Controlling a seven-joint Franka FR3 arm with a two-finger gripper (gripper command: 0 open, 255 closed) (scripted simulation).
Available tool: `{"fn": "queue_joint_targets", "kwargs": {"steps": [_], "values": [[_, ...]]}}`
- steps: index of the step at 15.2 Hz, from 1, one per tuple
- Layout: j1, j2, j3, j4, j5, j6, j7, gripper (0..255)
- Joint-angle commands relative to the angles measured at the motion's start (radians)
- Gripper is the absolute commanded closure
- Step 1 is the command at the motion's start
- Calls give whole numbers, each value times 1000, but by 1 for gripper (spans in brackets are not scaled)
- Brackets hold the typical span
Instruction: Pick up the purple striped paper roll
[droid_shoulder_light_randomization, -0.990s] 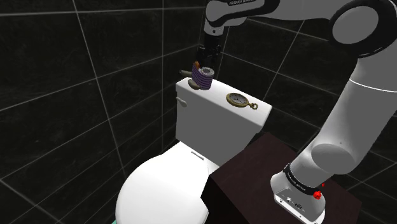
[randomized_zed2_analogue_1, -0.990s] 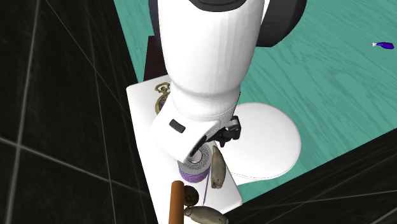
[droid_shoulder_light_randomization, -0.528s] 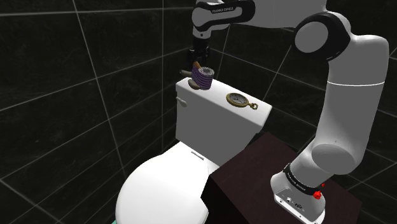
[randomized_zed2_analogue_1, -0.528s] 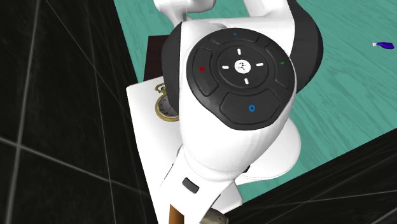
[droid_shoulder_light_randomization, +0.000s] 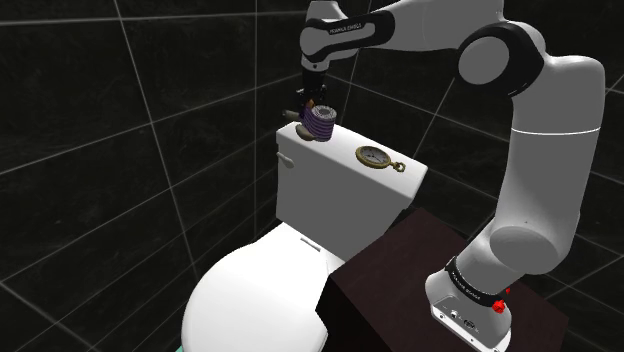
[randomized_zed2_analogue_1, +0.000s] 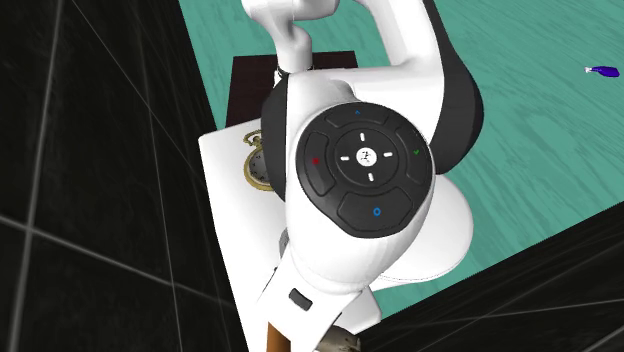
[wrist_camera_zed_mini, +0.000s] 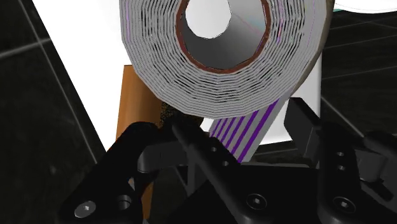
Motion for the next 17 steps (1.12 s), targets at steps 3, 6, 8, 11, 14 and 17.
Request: {"fn": "queue_joint_targets", "kwargs": {"steps": [3,6,8,11,14,17], "values": [[0,0,0,-3,0,3,0,255],[-1,0,0,-3,0,3,-1,255],[-1,1,0,-1,0,2,-1,255],[0,-5,0,15,0,-20,0,255],[0,-13,0,44,1,-57,-1,255],[1,-18,0,76,1,-94,-1,255]]}}
